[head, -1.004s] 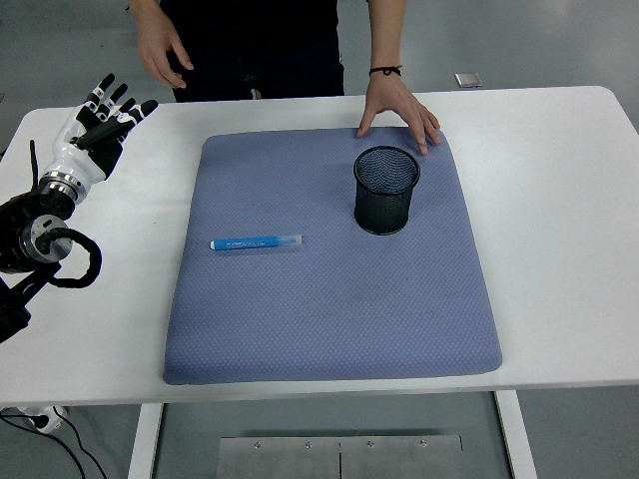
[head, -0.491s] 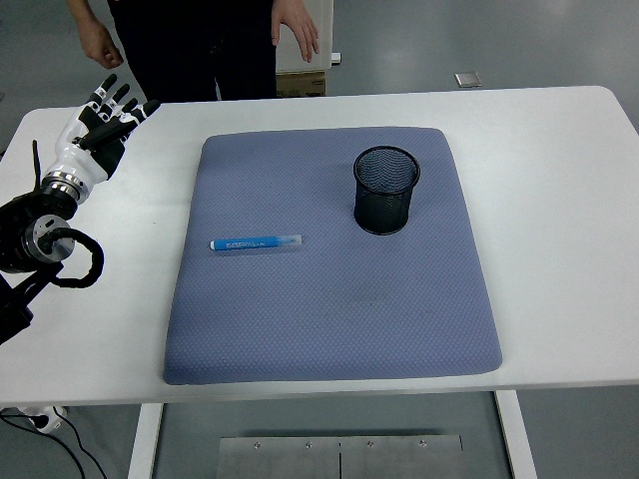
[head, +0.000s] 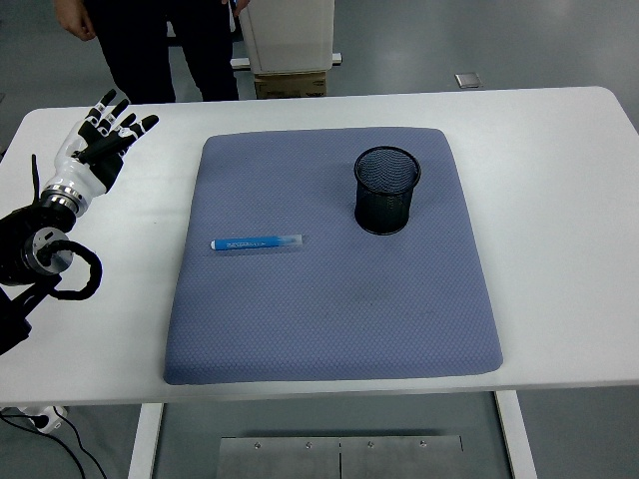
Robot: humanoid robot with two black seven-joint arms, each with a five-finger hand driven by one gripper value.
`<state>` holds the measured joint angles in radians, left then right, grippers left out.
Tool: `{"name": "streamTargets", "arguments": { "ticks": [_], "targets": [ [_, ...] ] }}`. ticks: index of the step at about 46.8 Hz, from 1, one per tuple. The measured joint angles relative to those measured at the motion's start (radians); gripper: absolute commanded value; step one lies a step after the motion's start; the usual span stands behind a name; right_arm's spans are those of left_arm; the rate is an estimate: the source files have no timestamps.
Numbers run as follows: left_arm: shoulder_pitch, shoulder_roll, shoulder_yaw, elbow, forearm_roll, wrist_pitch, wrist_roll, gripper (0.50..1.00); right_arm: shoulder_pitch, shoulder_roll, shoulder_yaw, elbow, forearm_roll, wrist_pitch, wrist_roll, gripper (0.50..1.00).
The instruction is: Left hand places marker in pen holder
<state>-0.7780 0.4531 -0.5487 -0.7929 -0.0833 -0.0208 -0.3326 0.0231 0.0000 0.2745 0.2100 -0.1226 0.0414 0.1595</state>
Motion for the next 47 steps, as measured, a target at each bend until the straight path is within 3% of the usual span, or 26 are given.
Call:
{"name": "streamTargets", "arguments": {
  "ticks": [25, 32, 38, 47],
  "targets": [
    [0.009, 0.016, 0.001, 0.0, 0.002, -0.001, 0.001, 1.0, 0.0, 0.0, 0.0, 0.0, 0.0, 0.0, 0.0, 1.0],
    [-0.011, 0.037, 0.009, -0.006, 0.003, -0.057, 0.002, 1.0, 0.0, 0.0, 0.0, 0.0, 0.0, 0.0, 0.0, 1.0],
    [-0.12, 0.072, 0.158, -0.009, 0.046, -0.062, 0.017, 1.0, 0.0, 0.0, 0.0, 0.0, 0.0, 0.0, 0.0, 1.0],
    [-0.323, 0.074, 0.517, -0.012, 0.064, -0.061, 0.006, 1.0, 0.0, 0.0, 0.0, 0.0, 0.0, 0.0, 0.0, 1.0]
  ]
}}
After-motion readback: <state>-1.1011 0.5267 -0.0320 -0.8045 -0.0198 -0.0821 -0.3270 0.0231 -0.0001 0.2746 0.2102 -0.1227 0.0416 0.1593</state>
